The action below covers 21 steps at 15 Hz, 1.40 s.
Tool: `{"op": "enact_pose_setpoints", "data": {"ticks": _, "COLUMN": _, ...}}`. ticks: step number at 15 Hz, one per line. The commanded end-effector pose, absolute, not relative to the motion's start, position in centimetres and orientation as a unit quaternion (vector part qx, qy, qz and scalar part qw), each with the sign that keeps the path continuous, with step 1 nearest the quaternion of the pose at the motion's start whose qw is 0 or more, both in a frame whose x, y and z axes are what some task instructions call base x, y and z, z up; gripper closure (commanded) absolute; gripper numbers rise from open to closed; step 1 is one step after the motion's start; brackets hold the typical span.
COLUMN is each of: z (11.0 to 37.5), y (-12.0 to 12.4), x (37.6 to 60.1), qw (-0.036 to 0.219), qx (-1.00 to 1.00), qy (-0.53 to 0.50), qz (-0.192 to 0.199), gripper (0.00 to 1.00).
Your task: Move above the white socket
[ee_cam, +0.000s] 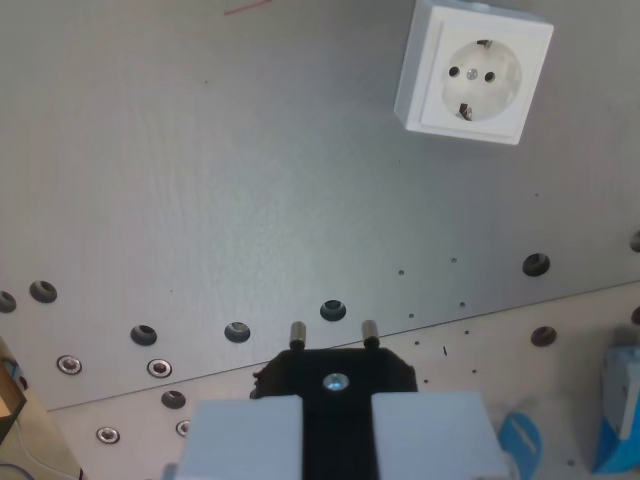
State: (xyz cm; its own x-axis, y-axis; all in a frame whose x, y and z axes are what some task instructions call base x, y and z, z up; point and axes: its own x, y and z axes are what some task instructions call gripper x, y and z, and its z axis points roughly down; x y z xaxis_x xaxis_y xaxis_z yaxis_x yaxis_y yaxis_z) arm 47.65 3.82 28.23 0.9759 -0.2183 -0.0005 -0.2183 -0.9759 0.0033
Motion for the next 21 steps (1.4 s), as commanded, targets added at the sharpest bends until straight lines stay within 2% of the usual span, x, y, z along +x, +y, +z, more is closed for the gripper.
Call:
{"op": "enact_pose_setpoints", "data": {"ticks": 1, "z": 28.2, "y": 3.8, "x": 47.6, "qw": 0.002, "qx": 0.994, "qy": -0.110, "qz": 0.000, "gripper": 1.00}}
{"op": "enact_pose_setpoints", "data": {"ticks": 11, "z": 27.9, "y": 3.7, "x": 47.6, "qw": 0.001, "qx": 0.993, "qy": -0.116, "qz": 0.000, "gripper": 1.00}}
{"op": "enact_pose_setpoints", "data": {"ticks": 21, "z": 26.2, "y": 2.7, "x": 47.7, "qw": 0.000, "qx": 0.991, "qy": -0.131, "qz": 0.021, "gripper": 1.00}}
